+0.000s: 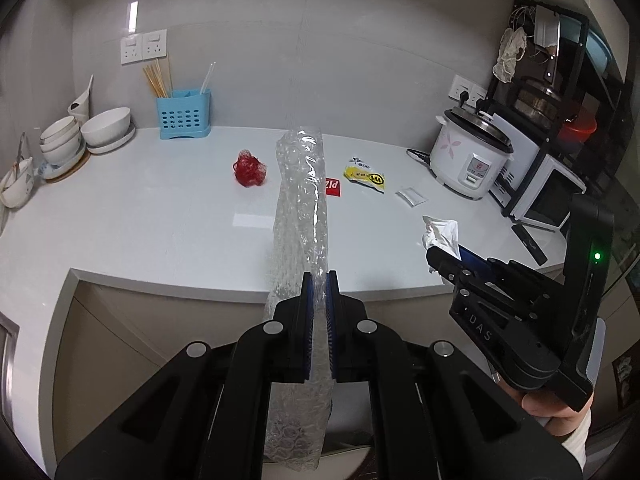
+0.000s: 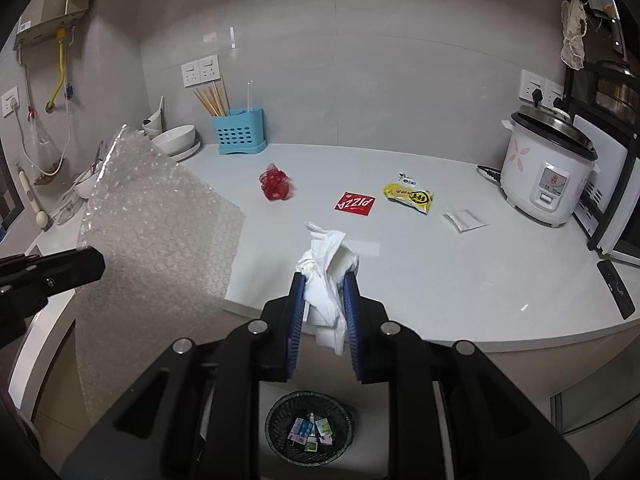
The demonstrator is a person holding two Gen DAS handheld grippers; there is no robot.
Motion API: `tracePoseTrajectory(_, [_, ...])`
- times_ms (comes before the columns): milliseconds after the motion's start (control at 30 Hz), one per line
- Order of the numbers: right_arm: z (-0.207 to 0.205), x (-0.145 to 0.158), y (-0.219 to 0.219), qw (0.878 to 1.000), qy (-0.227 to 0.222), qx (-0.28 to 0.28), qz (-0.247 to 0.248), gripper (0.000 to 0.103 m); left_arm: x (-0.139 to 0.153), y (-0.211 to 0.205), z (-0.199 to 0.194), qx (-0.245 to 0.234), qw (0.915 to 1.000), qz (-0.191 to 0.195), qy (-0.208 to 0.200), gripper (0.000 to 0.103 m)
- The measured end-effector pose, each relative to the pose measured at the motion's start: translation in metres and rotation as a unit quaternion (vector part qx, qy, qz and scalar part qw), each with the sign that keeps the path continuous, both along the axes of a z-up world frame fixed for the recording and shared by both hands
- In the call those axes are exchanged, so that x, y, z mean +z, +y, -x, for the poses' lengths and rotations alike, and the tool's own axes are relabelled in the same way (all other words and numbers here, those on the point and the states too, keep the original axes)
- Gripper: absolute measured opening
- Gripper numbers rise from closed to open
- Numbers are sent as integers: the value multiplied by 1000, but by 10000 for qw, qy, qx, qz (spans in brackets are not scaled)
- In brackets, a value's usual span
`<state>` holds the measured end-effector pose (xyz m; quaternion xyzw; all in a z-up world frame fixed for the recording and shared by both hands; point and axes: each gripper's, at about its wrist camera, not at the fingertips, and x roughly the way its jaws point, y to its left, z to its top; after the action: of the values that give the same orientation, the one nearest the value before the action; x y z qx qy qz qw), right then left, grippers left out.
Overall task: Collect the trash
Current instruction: 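Carry the bubble wrap with the left gripper while the right gripper carries the tissue down to the bin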
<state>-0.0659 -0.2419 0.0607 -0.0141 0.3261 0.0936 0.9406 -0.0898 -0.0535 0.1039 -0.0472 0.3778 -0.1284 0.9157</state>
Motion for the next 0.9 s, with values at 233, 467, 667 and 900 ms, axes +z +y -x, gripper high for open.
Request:
tracePoseTrajectory(233, [35, -28, 10, 9999, -21, 118, -37, 19, -28, -4, 32, -99, 9998, 164, 84, 5])
tracePoseTrajectory(467, [50, -74, 7, 9997, 178, 109, -150, 19, -79, -8, 50, -105, 9993, 185, 295, 5])
tracePoseTrajectory(667, [58, -111, 1, 9994, 296, 99, -167, 19, -132, -5, 50, 32, 9984, 124, 559, 5])
tracePoseTrajectory(900, [56, -158, -5, 9987, 498, 20, -144, 19, -193, -3, 42, 141, 9965, -42, 828, 5])
